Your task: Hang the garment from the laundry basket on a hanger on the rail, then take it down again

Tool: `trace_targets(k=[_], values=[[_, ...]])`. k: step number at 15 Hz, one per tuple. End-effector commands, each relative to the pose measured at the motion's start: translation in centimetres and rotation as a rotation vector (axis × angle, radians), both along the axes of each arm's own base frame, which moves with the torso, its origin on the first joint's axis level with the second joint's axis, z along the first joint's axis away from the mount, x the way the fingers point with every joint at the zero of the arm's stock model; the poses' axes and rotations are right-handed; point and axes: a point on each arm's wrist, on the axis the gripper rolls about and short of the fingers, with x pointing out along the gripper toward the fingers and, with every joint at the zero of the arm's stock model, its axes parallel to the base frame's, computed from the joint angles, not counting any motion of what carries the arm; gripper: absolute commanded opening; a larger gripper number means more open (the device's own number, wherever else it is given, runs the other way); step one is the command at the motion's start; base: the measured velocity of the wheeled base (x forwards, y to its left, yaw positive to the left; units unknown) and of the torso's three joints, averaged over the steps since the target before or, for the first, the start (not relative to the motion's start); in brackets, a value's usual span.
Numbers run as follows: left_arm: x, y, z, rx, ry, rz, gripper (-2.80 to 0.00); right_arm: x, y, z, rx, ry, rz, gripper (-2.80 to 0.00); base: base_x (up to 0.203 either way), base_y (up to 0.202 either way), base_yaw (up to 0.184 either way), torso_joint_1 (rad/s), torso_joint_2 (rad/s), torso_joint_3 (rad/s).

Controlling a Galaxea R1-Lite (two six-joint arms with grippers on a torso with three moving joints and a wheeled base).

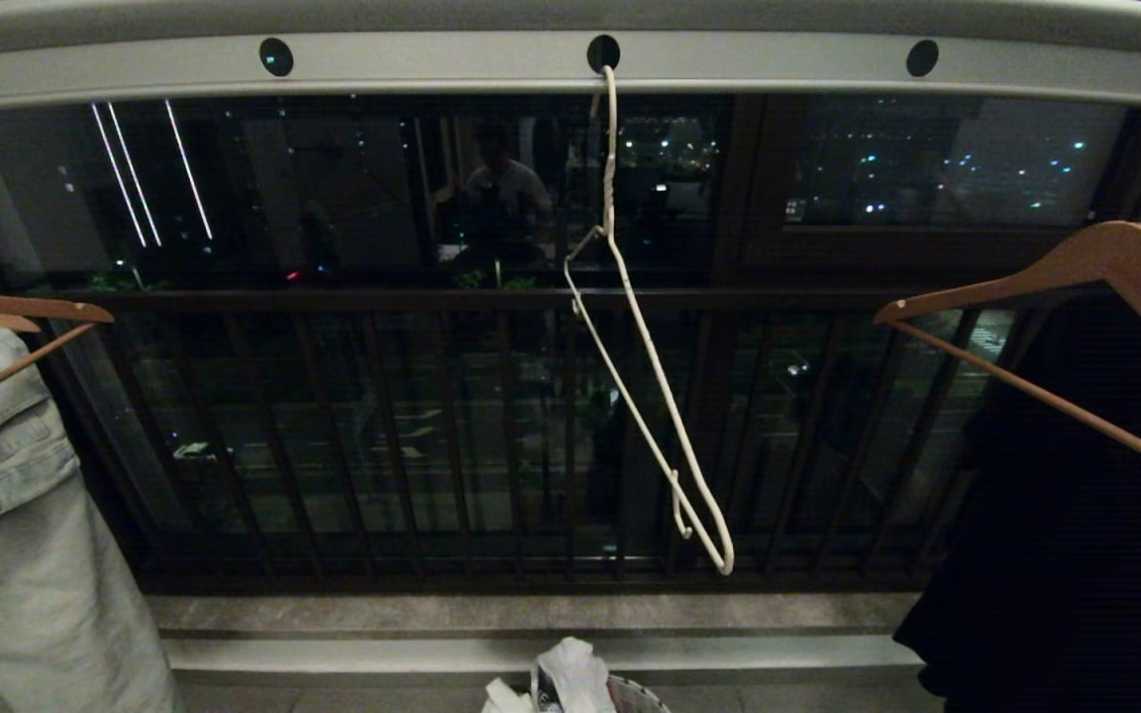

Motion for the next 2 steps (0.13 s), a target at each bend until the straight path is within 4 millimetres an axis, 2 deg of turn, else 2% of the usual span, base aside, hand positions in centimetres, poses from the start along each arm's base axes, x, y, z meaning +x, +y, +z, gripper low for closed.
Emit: trace_targets(k=[1,2], values=[[0.09,0.0,-0.34,0.0,0.011,0.0,-2.8,0.02,0.0,-0.04,0.002,0.003,0.001,-2.8,0.0,0.0,0.0,0.0,0.0,0.0],[0.09,0.0,-0.34,0.0,0.011,0.0,-2.8,0.02,0.0,-0.04,0.002,0.003,0.0,-2.8,0.0,0.0,0.0,0.0,0.0,0.0]])
